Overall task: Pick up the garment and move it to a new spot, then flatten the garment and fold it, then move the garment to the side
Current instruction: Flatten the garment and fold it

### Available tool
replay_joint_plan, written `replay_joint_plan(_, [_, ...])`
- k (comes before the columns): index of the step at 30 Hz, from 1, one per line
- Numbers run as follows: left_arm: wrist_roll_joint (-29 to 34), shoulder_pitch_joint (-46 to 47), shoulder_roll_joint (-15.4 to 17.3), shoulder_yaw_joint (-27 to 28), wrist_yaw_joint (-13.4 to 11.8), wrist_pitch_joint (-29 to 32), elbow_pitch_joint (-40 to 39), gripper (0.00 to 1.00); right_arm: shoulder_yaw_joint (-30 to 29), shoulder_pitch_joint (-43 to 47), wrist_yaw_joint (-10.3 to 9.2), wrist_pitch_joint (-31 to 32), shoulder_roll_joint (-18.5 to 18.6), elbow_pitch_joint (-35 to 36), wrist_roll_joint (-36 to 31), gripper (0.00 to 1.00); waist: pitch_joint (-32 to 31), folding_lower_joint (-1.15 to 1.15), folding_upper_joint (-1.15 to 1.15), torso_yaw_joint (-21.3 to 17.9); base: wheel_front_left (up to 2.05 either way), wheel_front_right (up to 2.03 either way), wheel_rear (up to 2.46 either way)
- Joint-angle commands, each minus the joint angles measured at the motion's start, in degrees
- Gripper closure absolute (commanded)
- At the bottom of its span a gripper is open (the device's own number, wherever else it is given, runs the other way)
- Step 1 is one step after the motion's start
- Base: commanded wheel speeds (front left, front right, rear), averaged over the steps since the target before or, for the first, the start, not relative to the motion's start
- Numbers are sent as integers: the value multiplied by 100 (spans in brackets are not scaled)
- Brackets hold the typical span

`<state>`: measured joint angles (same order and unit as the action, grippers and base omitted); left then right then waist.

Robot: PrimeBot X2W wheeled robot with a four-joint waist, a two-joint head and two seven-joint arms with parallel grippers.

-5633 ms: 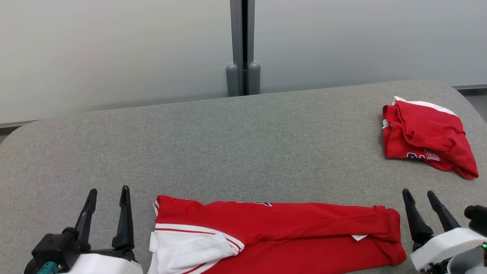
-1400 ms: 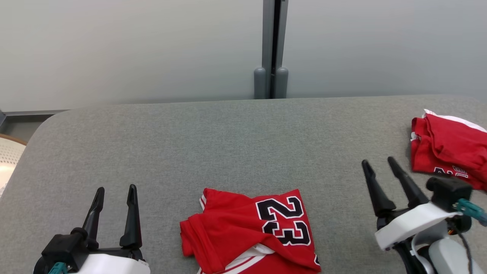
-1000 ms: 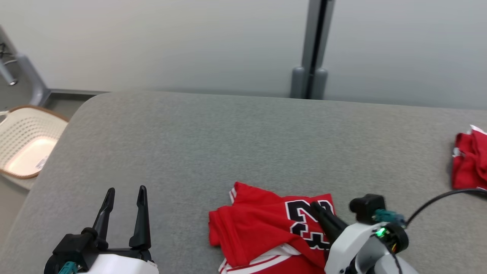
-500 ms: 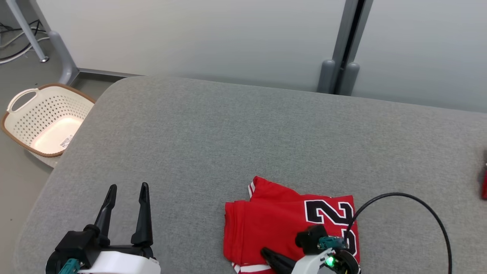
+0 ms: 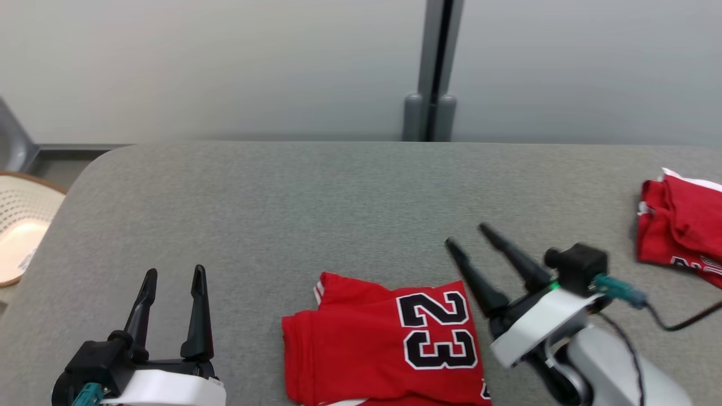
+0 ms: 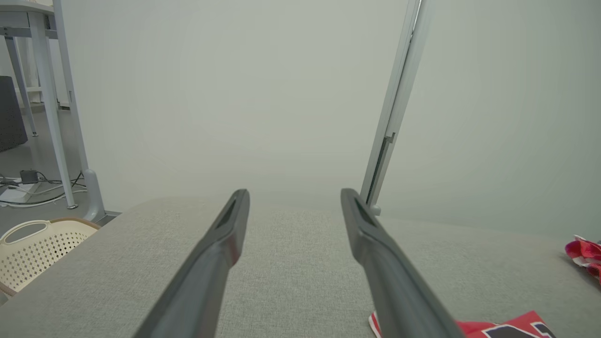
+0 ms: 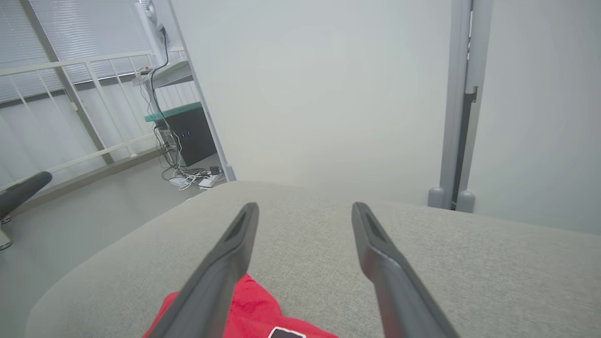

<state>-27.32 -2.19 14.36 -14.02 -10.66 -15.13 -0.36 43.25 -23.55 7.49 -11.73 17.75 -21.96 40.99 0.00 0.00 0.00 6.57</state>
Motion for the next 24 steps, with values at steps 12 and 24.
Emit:
replay_joint_plan(12, [87, -109, 7, 376, 31, 1, -98, 0, -2193, 647, 0, -309, 86, 393, -990, 0, -96, 0, 0, -844, 0, 0, 0])
replay_joint_plan(24, [214, -246, -99, 455, 103, 2, -50, 0, -3012, 1291, 0, -165, -307, 546, -1763, 0, -100, 0, 0, -958, 0, 0, 0])
